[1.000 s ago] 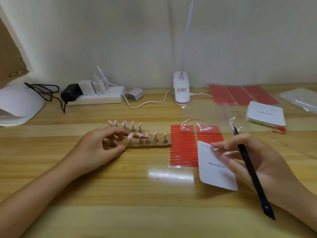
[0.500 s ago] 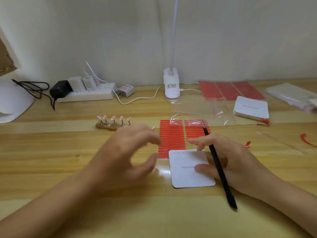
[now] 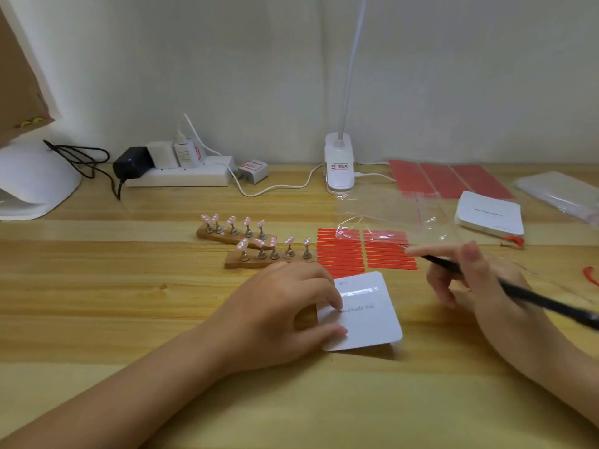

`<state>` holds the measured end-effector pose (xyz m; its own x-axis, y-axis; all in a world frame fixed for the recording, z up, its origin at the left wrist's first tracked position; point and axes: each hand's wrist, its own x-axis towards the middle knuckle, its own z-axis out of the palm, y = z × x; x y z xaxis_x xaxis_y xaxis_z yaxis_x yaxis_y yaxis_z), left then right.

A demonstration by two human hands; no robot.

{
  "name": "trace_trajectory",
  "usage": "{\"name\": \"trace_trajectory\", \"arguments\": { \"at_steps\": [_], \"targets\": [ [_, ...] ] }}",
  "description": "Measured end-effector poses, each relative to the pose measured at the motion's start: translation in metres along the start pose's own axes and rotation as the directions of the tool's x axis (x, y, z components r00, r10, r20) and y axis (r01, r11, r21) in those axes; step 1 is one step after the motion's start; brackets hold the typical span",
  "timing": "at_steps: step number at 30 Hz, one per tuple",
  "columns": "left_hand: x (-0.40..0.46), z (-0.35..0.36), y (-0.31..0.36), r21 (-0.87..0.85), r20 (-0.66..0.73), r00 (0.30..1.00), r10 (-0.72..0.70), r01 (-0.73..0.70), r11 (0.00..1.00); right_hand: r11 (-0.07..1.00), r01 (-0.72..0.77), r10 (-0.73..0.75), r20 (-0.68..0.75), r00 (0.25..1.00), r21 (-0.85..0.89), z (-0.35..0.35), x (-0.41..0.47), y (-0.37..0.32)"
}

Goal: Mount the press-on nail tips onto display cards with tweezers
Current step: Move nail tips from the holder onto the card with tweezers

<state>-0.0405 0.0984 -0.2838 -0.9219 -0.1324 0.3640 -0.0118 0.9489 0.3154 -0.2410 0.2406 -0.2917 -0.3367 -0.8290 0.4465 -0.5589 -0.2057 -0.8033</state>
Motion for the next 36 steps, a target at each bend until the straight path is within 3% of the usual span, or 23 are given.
{"name": "trace_trajectory", "arguments": {
  "at_steps": [3, 7, 12, 14, 16, 22, 25, 28, 32, 36],
  "targets": [
    [0.000, -0.004, -0.004, -0.109, -0.042, 0.996, -0.075, 0.070, 0.992, 0.983, -0.135, 0.131, 0.042, 0.991, 0.127, -0.003, 0.011, 0.000],
    [0.003, -0.008, -0.005, -0.156, -0.014, 0.993, -0.116, 0.113, 0.981, 0.942, -0.192, 0.201, -0.003, 0.980, 0.275, 0.002, 0.029, -0.005],
    [0.006, -0.011, -0.002, -0.054, -0.103, 0.968, -0.228, 0.224, 0.973, 0.929, -0.219, 0.230, -0.002, 0.973, 0.299, 0.015, 0.052, -0.013],
    [0.006, -0.004, 0.002, 0.099, -0.034, 0.973, -0.230, 0.232, 0.968, 0.933, -0.215, 0.226, -0.003, 0.974, 0.288, 0.023, 0.056, -0.012],
    [0.004, 0.001, 0.003, 0.139, 0.042, 0.973, -0.225, 0.217, 0.966, 0.928, -0.221, 0.231, 0.003, 0.973, 0.300, 0.029, 0.057, -0.011],
    [0.002, -0.009, -0.004, -0.063, 0.148, 0.967, -0.208, 0.219, 0.974, 0.866, -0.287, 0.302, 0.030, 0.953, 0.411, 0.037, 0.062, -0.012],
    [0.009, -0.018, -0.005, -0.150, 0.010, 0.982, -0.190, 0.189, 0.970, 0.817, -0.331, 0.363, 0.024, 0.931, 0.473, 0.041, 0.067, -0.014],
    [0.021, -0.030, -0.015, -0.048, -0.204, 0.949, -0.240, 0.236, 0.971, 0.793, -0.364, 0.388, 0.056, 0.920, 0.488, 0.045, 0.073, -0.012],
    [0.032, -0.025, -0.028, 0.037, -0.168, 0.901, -0.399, 0.411, 0.911, 0.793, -0.344, 0.386, 0.022, 0.922, 0.503, 0.054, 0.074, -0.007],
    [0.034, -0.010, -0.035, 0.051, -0.148, 0.890, -0.431, 0.442, 0.895, 0.845, -0.310, 0.340, 0.010, 0.940, 0.435, 0.057, 0.068, -0.001]
  ]
}}
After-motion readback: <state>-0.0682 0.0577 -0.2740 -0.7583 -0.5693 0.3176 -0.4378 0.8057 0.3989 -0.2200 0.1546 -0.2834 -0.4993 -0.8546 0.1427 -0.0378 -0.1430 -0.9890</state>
